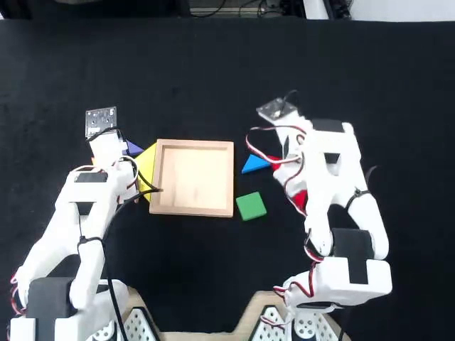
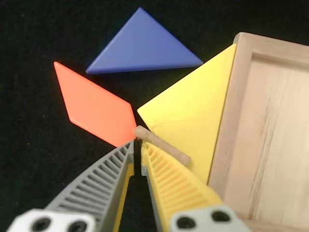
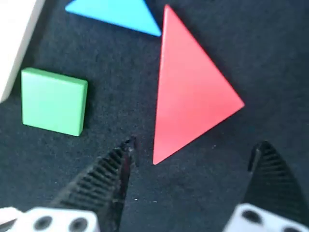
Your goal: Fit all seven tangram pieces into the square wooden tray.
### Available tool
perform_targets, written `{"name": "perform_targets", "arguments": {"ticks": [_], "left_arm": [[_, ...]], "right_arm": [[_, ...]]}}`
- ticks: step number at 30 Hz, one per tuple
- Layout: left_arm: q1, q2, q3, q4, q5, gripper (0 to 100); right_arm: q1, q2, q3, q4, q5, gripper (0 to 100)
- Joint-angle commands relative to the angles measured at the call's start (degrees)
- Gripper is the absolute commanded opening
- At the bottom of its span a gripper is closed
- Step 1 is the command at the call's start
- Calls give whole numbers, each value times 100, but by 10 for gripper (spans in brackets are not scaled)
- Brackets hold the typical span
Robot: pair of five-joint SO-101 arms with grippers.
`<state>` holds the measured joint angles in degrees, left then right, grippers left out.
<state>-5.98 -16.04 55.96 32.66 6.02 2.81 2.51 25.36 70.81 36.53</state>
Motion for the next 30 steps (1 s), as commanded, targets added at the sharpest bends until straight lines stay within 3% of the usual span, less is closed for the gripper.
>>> {"name": "perform_targets", "arguments": {"ticks": [1,13,30], "left_arm": [[-22,-167,-40,-70,0,30],[84,-176,-22,-70,0,30],[75,-158,-22,-70,0,30]], "right_arm": [[-79,-251,110,-510,79,361],[-62,40,180,-1099,114,361],[-202,1165,-664,-1081,176,359]]}}
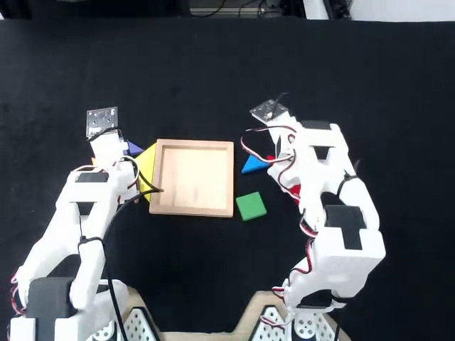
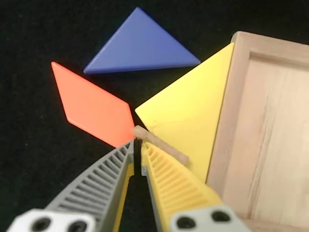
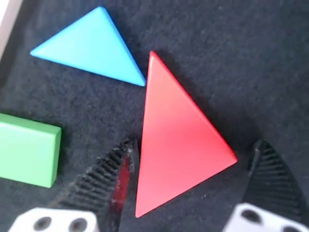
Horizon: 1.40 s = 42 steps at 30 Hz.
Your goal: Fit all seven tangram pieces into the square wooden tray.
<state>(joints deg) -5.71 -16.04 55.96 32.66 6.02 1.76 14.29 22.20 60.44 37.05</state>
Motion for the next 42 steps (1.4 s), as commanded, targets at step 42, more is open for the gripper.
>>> {"name": "perform_targets", "arguments": {"ticks": [42], "left_arm": [[40,-158,-22,-62,0,30]], "right_arm": [[79,1982,-2563,1925,281,240]]}}
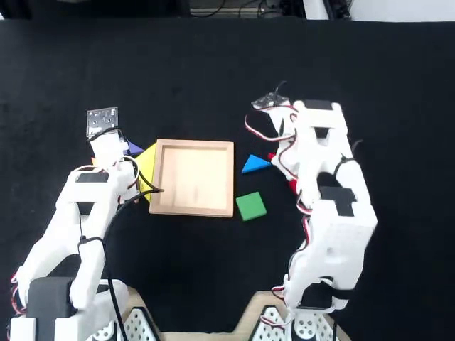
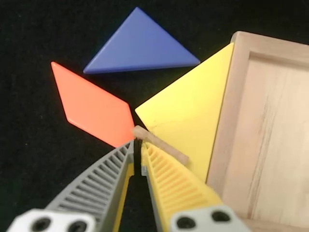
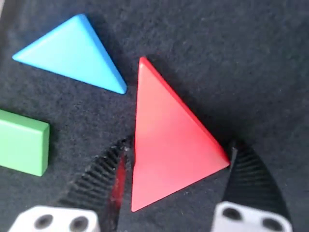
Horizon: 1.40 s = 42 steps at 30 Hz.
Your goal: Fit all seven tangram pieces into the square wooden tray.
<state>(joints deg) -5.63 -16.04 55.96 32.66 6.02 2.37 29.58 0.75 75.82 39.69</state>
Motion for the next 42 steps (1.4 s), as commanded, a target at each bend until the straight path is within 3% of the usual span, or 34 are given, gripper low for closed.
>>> {"name": "perform_targets", "arguments": {"ticks": [1,13,21,28,32,38,42], "left_arm": [[31,-158,-22,-62,0,30],[31,-167,-22,-70,0,30],[31,-167,-22,-70,0,30],[31,-167,-22,-70,0,30],[22,-167,-22,-70,0,30],[-40,-193,-13,-35,44,30],[-831,-202,-13,-70,703,30]], "right_arm": [[18,488,-479,431,18,240],[44,312,-514,448,0,237],[352,-1420,-462,914,9,237],[185,-2378,-514,1380,105,237],[-387,-2738,-426,1407,659,237],[-1820,-2826,-374,1284,1204,237],[-2523,-2475,-400,993,1248,237]]}}
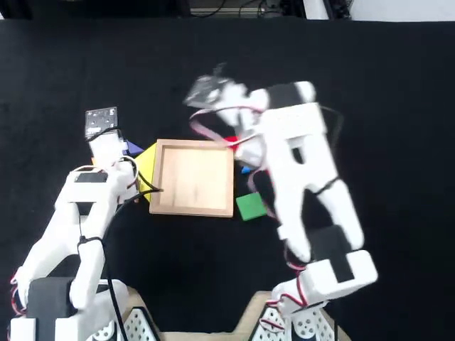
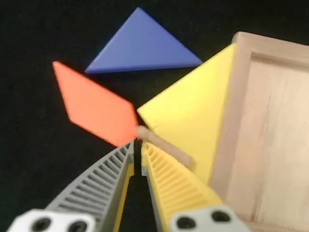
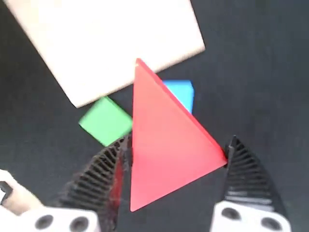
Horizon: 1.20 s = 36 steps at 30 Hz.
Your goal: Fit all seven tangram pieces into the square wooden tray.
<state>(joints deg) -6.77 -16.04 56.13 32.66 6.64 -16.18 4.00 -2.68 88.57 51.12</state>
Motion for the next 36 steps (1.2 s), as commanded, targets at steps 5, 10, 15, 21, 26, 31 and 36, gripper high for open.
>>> {"name": "perform_targets", "arguments": {"ticks": [5,10,15,21,26,31,36], "left_arm": [[-971,-202,-57,-79,1187,30],[-989,-202,-57,-79,1196,30],[-1033,-202,-13,-237,1222,30],[-1138,-202,-13,-264,1240,30],[-1138,-202,-13,-264,1240,30],[-1147,-202,-13,-264,1240,30],[-1147,-202,-13,-264,1240,30]], "right_arm": [[-1037,611,-84,-484,571,240],[-1213,848,-75,-492,967,240],[-1512,963,-66,-791,1116,240],[-1890,1358,-66,-1222,1116,237],[-2066,1780,-84,-1477,1116,237],[-2057,1974,-75,-1468,1108,237],[-2057,1991,-66,-1459,844,238]]}}
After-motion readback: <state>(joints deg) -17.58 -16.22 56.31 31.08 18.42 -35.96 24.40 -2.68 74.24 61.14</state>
